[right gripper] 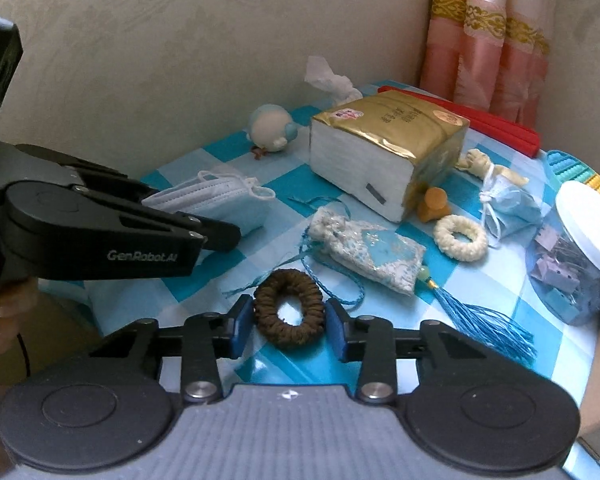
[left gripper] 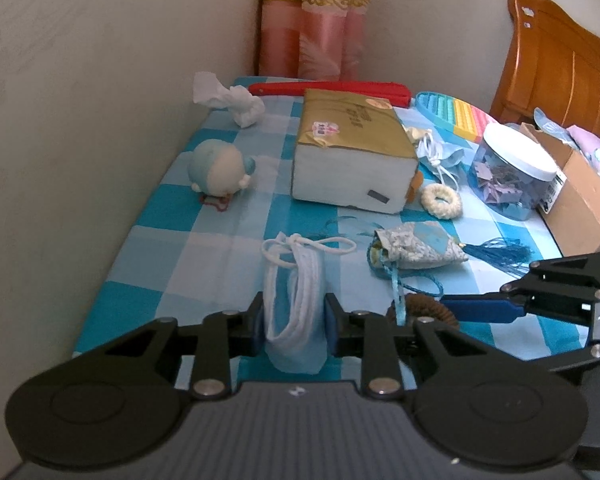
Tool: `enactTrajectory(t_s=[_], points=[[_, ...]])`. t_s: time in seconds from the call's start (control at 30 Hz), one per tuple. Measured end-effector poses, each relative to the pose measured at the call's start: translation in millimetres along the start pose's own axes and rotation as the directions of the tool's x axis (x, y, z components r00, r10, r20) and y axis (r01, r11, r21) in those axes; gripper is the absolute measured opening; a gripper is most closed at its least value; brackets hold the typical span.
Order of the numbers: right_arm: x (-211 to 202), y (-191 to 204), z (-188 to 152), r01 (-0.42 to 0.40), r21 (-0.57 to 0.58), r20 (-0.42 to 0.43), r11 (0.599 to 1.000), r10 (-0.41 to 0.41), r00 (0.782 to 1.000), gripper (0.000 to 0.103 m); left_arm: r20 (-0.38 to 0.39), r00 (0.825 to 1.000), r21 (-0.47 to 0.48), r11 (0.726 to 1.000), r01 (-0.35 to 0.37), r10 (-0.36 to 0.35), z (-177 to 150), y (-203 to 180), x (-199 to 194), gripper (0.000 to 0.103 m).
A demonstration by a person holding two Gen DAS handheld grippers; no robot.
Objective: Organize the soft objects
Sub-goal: 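Carry the hair tie into the cardboard box and open the right gripper while the left carries the mask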
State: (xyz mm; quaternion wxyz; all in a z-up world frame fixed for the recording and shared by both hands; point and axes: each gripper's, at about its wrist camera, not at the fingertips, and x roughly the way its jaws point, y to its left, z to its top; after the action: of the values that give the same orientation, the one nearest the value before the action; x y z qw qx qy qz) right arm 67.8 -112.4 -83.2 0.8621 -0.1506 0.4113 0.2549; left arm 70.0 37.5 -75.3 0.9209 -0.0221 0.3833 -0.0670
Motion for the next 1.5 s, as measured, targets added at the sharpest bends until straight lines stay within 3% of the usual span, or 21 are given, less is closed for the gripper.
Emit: enactTrajectory(t_s=[0.37, 0.7, 1.03, 1.2, 1.27, 1.43, 1.5], points=[[-36.5, -9.7, -17.7, 0.048, 0.026, -0.018, 0.999, -0.048, 0.999, 0.042, -0.024, 1.000, 0.051, 0.999, 0.008, -0.007, 3.3, -13.0, -25.9, 0.026], [-99.9, -40.5, -33.6, 0.135, 0.084, 0.037, 0.987, -0.139, 0.990, 0.042, -0.024, 0.999, 0.123, 0.992, 0.032, -0.029, 7.1, -38.9, -58.4, 0.026], [-157.5, -121.2, -32.4, 0.336, 0.185, 0.100, 0.923, -0.358, 0.928, 0.042, -0.001, 0.996, 0.183, 0.979, 0.091, -0.093, 27.7, -80.7, -68.5, 0.026], [-163.1, -157.7, -30.1, 0.378, 0.231, 0.101, 0.897, -0.408, 0.907, 0.042, -0.003, 0.992, 0.218, 0.969, 0.120, -0.123, 39.2, -103.8, -63.2, 0.026], [-161.0, -168.9, -29.7, 0.379, 0.246, 0.097, 0.892, -0.412, 0.906, 0.046, -0.008, 0.991, 0.232, 0.964, 0.133, -0.134, 43.4, -112.5, -61.2, 0.026], [-156.6, -177.6, -34.4, 0.353, 0.271, 0.108, 0.895, -0.393, 0.913, 0.094, -0.021, 0.985, 0.263, 0.950, 0.170, -0.171, 57.3, -135.1, -53.4, 0.026], [-158.5, -177.6, -38.0, 0.333, 0.284, 0.124, 0.899, -0.379, 0.917, 0.103, -0.021, 0.984, 0.283, 0.943, 0.177, -0.178, 63.0, -144.5, -50.6, 0.026]])
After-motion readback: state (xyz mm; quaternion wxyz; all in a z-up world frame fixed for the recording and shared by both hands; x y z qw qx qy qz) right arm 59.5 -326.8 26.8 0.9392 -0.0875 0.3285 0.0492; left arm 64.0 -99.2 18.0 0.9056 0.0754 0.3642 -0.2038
